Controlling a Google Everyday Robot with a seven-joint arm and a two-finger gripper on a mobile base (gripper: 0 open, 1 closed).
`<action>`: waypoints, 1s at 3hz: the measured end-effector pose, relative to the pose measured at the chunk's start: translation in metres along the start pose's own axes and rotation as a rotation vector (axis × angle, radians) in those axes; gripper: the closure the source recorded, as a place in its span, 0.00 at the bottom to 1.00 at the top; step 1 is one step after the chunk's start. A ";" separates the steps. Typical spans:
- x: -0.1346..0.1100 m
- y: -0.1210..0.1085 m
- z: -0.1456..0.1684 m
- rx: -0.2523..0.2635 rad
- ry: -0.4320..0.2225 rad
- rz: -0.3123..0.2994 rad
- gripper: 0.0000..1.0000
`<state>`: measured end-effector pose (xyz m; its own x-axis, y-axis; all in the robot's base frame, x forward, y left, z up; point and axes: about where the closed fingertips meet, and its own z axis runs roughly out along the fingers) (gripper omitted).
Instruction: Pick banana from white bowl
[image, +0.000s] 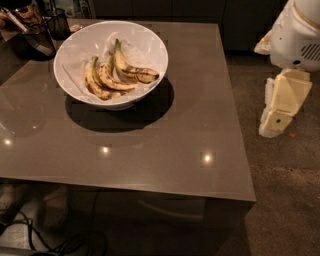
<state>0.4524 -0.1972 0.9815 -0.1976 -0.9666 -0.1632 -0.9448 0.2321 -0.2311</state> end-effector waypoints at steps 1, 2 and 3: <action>-0.021 -0.009 0.010 -0.018 0.028 -0.052 0.00; -0.024 -0.012 0.008 0.000 0.017 -0.053 0.00; -0.059 -0.023 0.001 0.010 -0.027 -0.092 0.00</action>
Offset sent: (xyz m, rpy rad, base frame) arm 0.0128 0.0161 -0.0032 -0.0307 0.0157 0.0386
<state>0.4858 -0.1449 0.9951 -0.1026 -0.9807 -0.1664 -0.9559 0.1435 -0.2563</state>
